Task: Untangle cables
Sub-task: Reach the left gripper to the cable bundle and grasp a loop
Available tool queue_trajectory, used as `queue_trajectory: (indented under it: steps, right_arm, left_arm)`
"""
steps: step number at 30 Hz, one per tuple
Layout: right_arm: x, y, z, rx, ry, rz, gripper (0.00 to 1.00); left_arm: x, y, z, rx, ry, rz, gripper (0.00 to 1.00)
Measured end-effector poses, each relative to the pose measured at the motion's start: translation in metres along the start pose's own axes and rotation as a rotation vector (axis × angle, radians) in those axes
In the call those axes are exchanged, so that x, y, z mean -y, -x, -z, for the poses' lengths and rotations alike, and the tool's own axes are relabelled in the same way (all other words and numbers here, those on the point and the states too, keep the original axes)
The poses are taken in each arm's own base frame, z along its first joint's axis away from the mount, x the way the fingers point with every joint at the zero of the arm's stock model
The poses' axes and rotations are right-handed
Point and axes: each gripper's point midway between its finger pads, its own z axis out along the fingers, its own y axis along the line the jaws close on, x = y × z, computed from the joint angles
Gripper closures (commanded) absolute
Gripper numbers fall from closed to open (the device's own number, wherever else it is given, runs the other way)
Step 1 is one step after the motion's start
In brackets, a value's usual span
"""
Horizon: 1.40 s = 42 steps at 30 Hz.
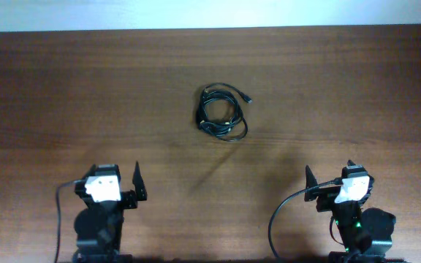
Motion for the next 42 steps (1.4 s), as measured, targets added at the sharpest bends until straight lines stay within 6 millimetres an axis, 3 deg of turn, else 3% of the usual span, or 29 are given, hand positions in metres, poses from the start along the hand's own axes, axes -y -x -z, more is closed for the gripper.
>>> queue_trajectory:
  steps: [2,4,8,10,11,14,17,21,25,28,32,35,37,40,42]
  right_arm:
    - [-0.004,0.012,0.004,-0.039,0.022,-0.014,0.00]
    - [-0.006,0.052,0.012,-0.011,0.038,-0.046,0.00]
    - [-0.011,0.110,0.015,-0.051,0.081,-0.157,0.00]
    - [-0.027,0.132,0.013,-0.077,0.187,-0.185,0.00]
    - [-0.045,0.153,0.012,-0.071,0.309,-0.196,0.00]
    - [-0.070,0.161,0.016,-0.079,0.475,-0.210,0.00]
    - [-0.071,0.154,0.009,-0.140,0.490,-0.240,0.00]
    - [-0.047,0.148,-0.013,-0.330,0.338,-0.300,0.00]
    - [-0.020,0.174,-0.014,-0.419,0.181,-0.259,0.00]
    - [-0.014,0.189,-0.005,-0.421,0.144,-0.219,0.00]
    - [-0.009,0.166,0.009,-0.529,0.101,-0.210,0.00]
    - [-0.009,0.153,0.017,-0.590,0.095,-0.198,0.00]
    - [-0.010,0.146,0.022,-0.625,0.096,-0.196,0.00]
    - [-0.010,0.142,0.024,-0.641,0.093,-0.197,0.00]
    - [-0.011,0.140,0.026,-0.652,0.094,-0.198,0.00]
  left_arm:
    - [0.004,0.026,0.003,-0.013,-0.026,0.000,0.01]
    - [0.018,0.070,0.000,-0.085,-0.114,0.000,0.01]
    - [0.037,0.123,-0.009,-0.257,-0.225,0.014,0.01]
    - [0.044,0.146,-0.018,-0.321,-0.264,0.023,0.01]
    - [0.052,0.153,-0.016,-0.368,-0.314,0.036,0.01]
    - [0.077,0.180,-0.016,-0.393,-0.470,0.071,0.01]
    - [0.086,0.184,-0.016,-0.398,-0.522,0.092,0.01]
    - [0.096,0.171,-0.044,-0.467,-0.403,0.074,0.01]
    - [0.143,0.152,-0.093,-0.474,-0.332,-0.022,0.01]
    - [0.176,0.139,-0.130,-0.442,-0.288,-0.064,0.01]
    - [0.173,0.095,-0.167,-0.521,-0.150,-0.071,0.01]
    - [0.177,0.034,-0.192,-0.658,-0.107,-0.101,0.01]
    - [0.181,0.004,-0.200,-0.728,-0.100,-0.088,0.01]
    - [0.184,-0.016,-0.203,-0.776,-0.096,-0.072,0.01]
    - [0.185,-0.016,-0.203,-0.780,-0.099,-0.051,0.01]
